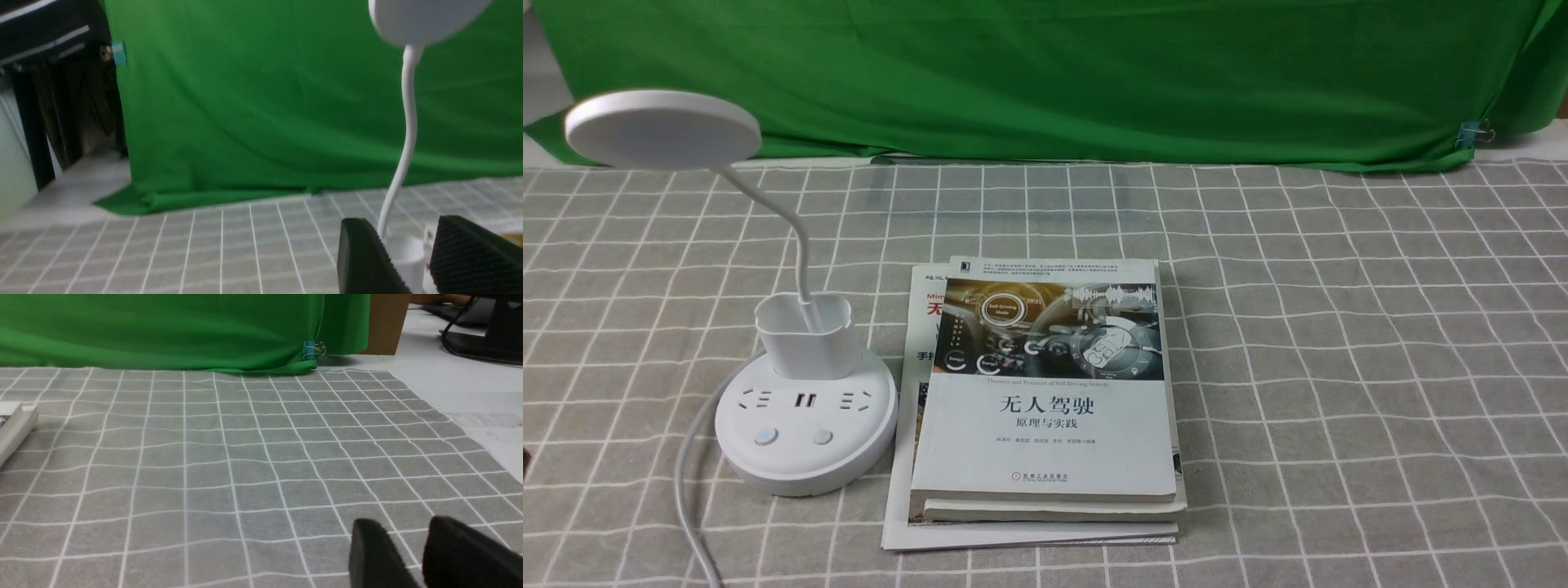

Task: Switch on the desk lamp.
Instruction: Use the left arm to press the button switch on the lamp holder

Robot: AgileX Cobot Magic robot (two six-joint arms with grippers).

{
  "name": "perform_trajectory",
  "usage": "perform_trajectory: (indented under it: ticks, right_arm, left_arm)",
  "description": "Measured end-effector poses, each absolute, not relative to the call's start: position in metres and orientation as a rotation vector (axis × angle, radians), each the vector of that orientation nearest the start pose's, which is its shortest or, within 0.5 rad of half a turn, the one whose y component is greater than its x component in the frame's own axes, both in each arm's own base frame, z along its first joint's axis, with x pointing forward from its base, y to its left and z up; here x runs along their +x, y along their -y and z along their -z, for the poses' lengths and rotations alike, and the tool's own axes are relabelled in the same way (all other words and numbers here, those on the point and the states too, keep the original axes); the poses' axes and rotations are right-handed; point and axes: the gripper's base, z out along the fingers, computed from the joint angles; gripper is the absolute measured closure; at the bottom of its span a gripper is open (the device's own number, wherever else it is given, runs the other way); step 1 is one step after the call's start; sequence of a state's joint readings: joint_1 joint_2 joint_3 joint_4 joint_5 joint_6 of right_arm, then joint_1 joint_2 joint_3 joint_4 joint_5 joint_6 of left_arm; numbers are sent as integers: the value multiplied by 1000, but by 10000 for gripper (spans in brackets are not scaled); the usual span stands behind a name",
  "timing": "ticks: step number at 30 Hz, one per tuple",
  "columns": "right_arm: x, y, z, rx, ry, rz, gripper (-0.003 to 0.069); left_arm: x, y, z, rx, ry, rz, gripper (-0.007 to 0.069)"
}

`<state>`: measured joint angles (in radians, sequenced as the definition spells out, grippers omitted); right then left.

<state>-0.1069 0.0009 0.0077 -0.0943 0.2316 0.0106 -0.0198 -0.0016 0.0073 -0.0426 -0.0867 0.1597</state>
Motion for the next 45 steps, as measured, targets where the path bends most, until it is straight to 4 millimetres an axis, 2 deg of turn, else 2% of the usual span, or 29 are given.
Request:
perform_trajectory:
  ticks: [9, 14, 16, 21, 22, 23, 25, 26, 29, 30, 32, 36, 37, 39, 45]
  right_arm:
    - [55, 8, -190, 38, -1725, 158, 414]
    - [55, 8, -190, 38, -1724, 158, 414]
    - [55, 8, -190, 38, -1724, 158, 414]
    - [55, 8, -190, 38, -1724, 158, 414]
    - [55, 8, -190, 38, -1724, 158, 414]
    - [55, 8, -190, 38, -1724, 158, 414]
    - [55, 8, -190, 38, -1724, 158, 414]
    - [55, 8, -190, 38, -1724, 158, 414]
    - [55, 8, -190, 38, -1724, 158, 414]
    - [55, 8, -190, 38, -1724, 158, 414]
    - [55, 8, -190, 38, -1724, 158, 414]
    - [55, 8, -190, 38, -1724, 158, 414]
    - [55, 8, -190, 38, -1724, 158, 414]
    - [55, 8, -190, 38, -1724, 158, 414]
    - [55, 8, -190, 38, -1724, 158, 414]
  left_arm:
    - [54, 0, -225, 83, -1327, -84, 389]
    - [49, -1, -240, -48, -1165, 69, 389]
    - [48, -1, -246, -54, -1163, 80, 389]
    - [42, 0, -323, -31, -1176, 69, 388]
    - [42, 0, -322, -30, -1186, 69, 388]
    - [50, 1, -339, -27, -1272, 71, 388]
    - [59, 2, -349, -24, -1430, 79, 388]
    - [64, 3, -348, -16, -1504, 72, 388]
    - [89, 2, -327, 10, -1831, 30, 388]
    - [91, 2, -326, 12, -1839, 27, 388]
    - [108, 2, -310, 26, -2001, 0, 388]
    - [127, 2, -297, 25, -2114, 4, 388]
    - [137, 2, -290, 25, -2173, 5, 388]
    - [143, 3, -285, 22, -2205, 11, 388]
    - [175, 13, -251, 1, -2414, 167, 391]
